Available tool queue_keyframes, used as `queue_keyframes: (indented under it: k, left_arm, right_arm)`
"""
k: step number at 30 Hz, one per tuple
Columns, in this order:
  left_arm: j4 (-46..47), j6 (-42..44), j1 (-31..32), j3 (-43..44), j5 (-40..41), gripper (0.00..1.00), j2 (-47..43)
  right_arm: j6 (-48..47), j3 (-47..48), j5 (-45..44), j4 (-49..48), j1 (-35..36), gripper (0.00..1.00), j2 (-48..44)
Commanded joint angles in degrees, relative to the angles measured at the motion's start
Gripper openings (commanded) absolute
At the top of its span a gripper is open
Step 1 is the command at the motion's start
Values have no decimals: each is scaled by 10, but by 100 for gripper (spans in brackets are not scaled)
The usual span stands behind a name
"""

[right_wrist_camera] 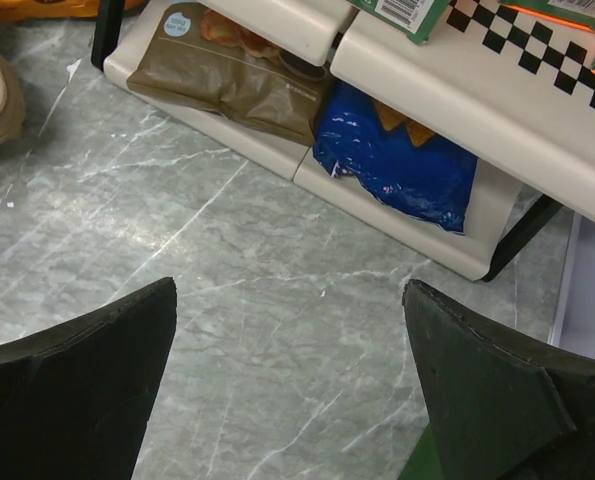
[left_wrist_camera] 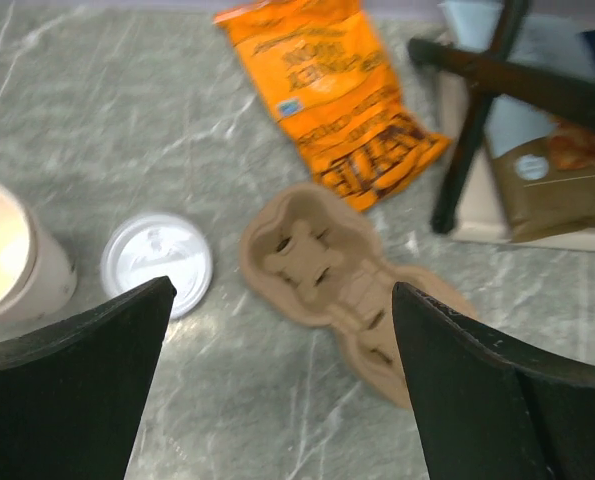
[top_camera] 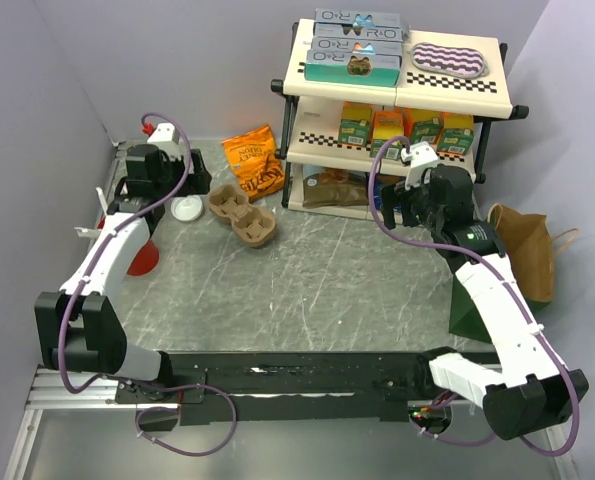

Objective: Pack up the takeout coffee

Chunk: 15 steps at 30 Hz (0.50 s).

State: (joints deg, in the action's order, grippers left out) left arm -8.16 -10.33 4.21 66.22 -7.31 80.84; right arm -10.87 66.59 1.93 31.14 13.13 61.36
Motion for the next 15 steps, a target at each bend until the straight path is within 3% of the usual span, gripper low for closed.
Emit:
queue_keyframes:
  k: [1, 4, 5, 9, 15]
  left_arm:
    - [3, 0, 2, 72, -82, 97, -11]
    - [-10, 8, 2, 113, -140, 98, -21]
    - [-17, 13, 2, 124, -151, 98, -25]
    - [-69, 54, 2, 181, -196, 99, -48]
    - [-216, 202, 3, 243, -215, 99, -103]
  right_arm:
    - [-25, 35, 7, -10, 0, 100, 4]
    - [-103, 56, 86, 28, 0, 100, 18]
    - [-122, 64, 152, 38, 0, 100, 21]
    - [-160, 75, 256, 54, 3, 100, 29]
    - [-137, 84, 303, 53, 27, 99, 59]
